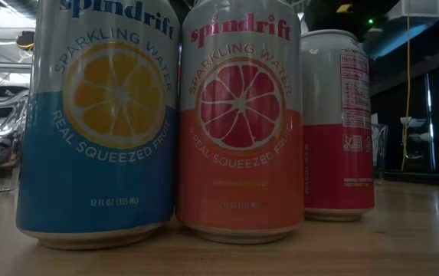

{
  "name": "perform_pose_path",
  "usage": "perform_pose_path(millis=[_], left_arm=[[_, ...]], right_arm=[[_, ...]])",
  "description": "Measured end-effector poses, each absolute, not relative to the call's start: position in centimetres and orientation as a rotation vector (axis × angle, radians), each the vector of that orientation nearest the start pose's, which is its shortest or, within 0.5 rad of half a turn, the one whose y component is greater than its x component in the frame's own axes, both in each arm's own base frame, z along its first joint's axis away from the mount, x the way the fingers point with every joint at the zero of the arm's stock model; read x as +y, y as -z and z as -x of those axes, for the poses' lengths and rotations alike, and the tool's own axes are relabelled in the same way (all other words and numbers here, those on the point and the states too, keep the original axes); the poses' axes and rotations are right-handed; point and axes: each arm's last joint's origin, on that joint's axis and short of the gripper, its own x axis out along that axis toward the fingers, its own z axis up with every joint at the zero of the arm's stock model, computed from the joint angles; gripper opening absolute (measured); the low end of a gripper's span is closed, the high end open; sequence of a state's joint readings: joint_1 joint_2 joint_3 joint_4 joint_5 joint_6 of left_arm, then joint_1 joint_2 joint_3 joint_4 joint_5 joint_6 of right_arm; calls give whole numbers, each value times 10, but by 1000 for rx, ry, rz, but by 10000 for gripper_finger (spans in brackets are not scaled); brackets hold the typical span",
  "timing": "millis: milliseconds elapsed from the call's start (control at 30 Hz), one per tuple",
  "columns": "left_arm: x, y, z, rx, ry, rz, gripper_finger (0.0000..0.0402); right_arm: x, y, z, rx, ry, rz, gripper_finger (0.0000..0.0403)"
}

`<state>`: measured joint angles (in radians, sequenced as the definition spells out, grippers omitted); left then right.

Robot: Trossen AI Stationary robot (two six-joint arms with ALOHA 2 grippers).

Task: Sort soda cans
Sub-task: Put the red soda can into the top center transparent bin

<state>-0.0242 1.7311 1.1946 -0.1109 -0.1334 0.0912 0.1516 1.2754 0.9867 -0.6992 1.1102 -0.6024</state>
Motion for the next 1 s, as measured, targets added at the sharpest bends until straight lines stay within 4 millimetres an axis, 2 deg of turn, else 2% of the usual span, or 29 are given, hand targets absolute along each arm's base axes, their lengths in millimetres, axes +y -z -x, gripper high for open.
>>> perform_pose_path(millis=[233, 433, 533, 633, 800, 1000], left_arm=[[-1, -259, -354, 704, -176, -175, 292], [4, -293, -333, 628, -263, -205, 292], [15, -308, -324, 584, -290, -205, 292], [35, -317, -315, 548, -353, -186, 292], [79, -306, -306, 539, -493, -153, 292], [126, -283, -293, 440, -523, -25, 292]], right_arm=[[9, -276, -235, 1116, 656, 1108, 380], [9, -275, -235, 1118, 656, 1107, 380], [9, -275, -235, 1118, 656, 1107, 380], [9, -275, -235, 1118, 652, 1105, 380], [9, -275, -235, 1119, 643, 1102, 380], [9, -275, -235, 1121, 637, 1100, 380]])
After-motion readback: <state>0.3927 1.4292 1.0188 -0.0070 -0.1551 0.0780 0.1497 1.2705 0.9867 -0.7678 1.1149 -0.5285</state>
